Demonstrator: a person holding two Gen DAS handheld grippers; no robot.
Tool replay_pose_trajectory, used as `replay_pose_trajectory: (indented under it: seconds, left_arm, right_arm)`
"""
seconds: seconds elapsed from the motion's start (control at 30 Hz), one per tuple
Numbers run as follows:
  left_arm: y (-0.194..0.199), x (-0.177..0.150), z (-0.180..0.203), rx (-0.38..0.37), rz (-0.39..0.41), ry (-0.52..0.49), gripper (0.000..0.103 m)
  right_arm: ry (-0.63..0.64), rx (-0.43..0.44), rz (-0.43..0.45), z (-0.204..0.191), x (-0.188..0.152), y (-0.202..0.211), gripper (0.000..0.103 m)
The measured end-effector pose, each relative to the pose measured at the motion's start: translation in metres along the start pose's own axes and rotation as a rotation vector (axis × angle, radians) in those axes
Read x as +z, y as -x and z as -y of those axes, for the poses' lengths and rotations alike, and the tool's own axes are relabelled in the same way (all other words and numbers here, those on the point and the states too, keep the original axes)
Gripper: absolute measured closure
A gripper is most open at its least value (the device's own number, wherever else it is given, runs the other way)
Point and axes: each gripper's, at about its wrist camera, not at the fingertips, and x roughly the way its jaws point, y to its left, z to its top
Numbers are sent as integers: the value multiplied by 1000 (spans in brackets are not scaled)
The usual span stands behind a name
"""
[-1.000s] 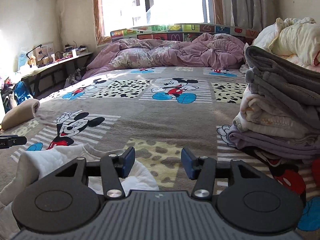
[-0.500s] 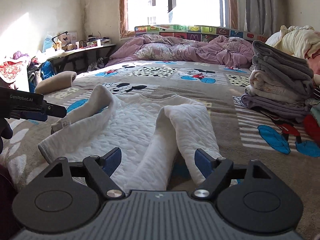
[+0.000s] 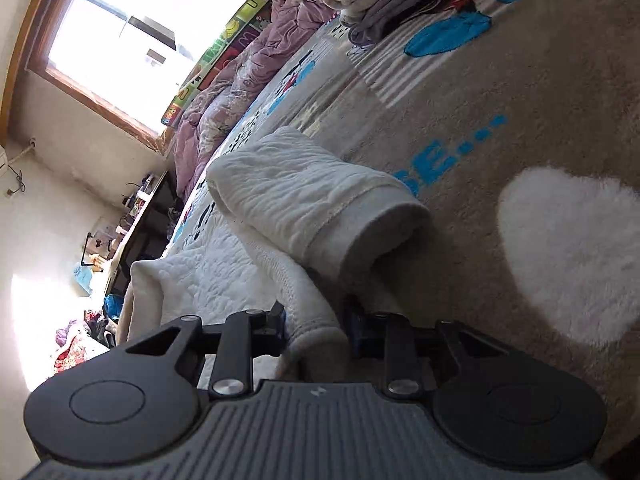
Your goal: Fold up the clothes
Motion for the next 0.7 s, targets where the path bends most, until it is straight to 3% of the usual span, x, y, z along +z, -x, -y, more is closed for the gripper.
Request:
replay_pose_trajectory:
  seconds: [0.03, 0.07, 0.13, 0.3, 0.43, 0.5, 0.53, 0.6, 0.63, 0.67, 0.7]
  left_arm:
    - [6, 4, -2, -34, 19, 26, 45]
    - [13, 8, -5, -63, 55, 51, 39]
    - [19, 16, -11, -128, 89, 109, 39]
    - [4, 20, -28, -217, 72, 271, 38]
    - [-5, 22, -41, -305, 103, 403, 38]
    - [-8, 28, -42, -306, 120, 420, 38]
    - [-10, 32, -41, -301, 129, 422, 40]
    - [-13, 42, -38, -283, 154, 402, 60]
    - [-14, 49, -35, -269, 169, 375, 80]
    - [-15, 54, -32, -258, 183, 342, 91]
    - [-15, 60, -27, -242, 202, 291, 95]
  right_arm:
    - [-29, 34, 14, 0, 0, 5, 53]
    - [-73, 71, 34, 2, 0, 11, 37]
    - [-142, 102, 74, 10, 6, 16, 21]
    - [-350, 142, 92, 39, 16, 7, 20]
    - [-404, 153, 104, 42, 21, -7, 20]
    - [-411, 125, 108, 40, 24, -16, 25]
    - [-404, 111, 110, 40, 27, -20, 33]
    - [-373, 88, 115, 37, 33, -30, 52]
    - [-359, 76, 113, 37, 36, -35, 68]
    - [-346, 62, 114, 38, 41, -39, 79]
    - [-335, 51, 125, 39, 46, -40, 83]
